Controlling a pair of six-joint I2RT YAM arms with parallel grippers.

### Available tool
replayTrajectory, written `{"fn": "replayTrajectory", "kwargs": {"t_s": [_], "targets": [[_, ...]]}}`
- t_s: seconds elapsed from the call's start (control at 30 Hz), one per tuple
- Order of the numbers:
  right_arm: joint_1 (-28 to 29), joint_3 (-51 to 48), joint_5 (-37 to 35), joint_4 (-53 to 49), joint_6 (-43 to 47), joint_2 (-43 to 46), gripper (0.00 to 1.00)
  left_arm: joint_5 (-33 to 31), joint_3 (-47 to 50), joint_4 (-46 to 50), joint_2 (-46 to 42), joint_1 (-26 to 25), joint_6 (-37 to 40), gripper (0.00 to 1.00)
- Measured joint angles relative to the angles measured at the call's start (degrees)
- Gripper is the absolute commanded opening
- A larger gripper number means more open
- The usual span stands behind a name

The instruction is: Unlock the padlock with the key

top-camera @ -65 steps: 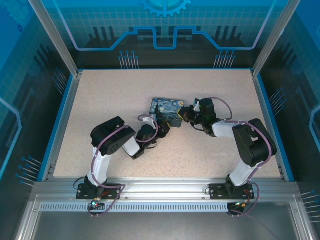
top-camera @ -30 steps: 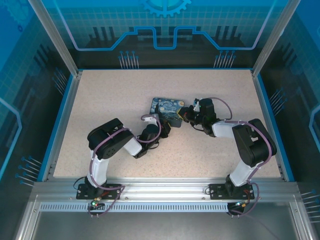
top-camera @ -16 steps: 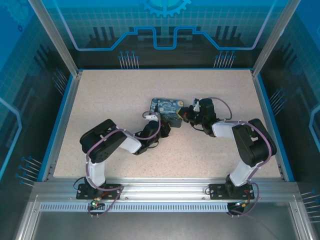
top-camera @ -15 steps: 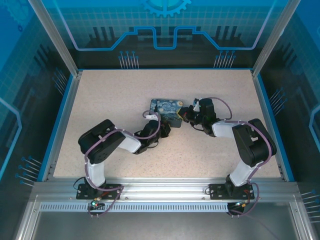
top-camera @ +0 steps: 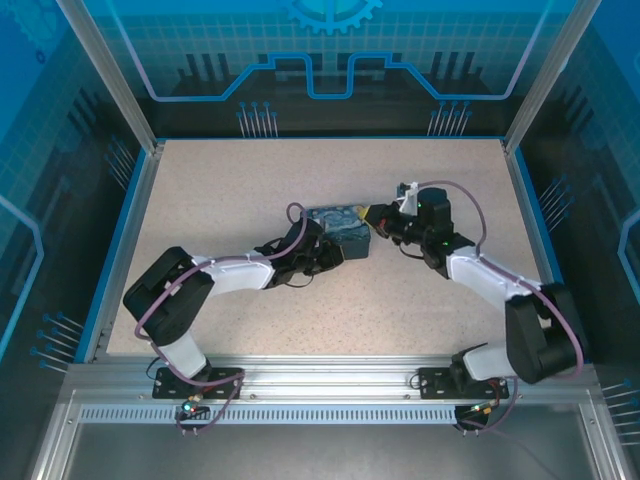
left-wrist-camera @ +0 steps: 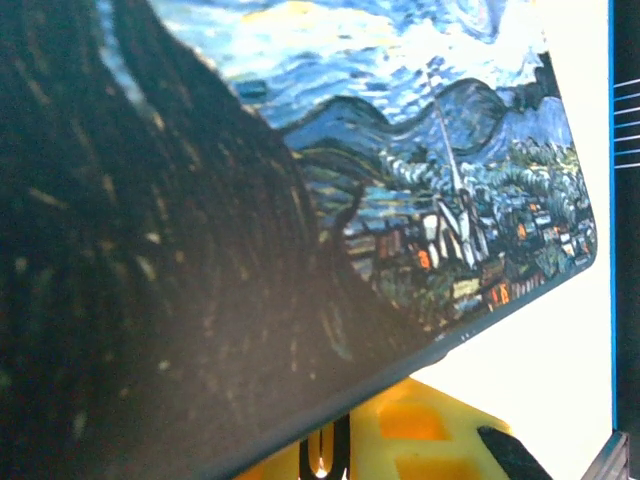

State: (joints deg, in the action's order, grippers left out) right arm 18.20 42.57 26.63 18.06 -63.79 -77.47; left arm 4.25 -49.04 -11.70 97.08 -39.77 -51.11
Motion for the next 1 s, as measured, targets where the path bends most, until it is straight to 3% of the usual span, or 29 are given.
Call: {"fn": "replayTrajectory", "kwargs": {"t_s": [0.2,0.5,1.0], "targets": [[0.00,-7.56,1.31,-0.63,-0.02,9.66,0.00,2.38,0.00,2.03,-0.87,0.68,-3.02,0.00],[1.01,-20.28,1.55,0.50,-3.30,16.06,0.00,4.59,0.04,1.38,-4.68,1.05,-8.98,0.00],[6.71,-22.60,-4.09,11.21,-15.02,10.91,0.00,2.38,5.35,-9.22,-7.15,1.05,-19.04,0.00]]}}
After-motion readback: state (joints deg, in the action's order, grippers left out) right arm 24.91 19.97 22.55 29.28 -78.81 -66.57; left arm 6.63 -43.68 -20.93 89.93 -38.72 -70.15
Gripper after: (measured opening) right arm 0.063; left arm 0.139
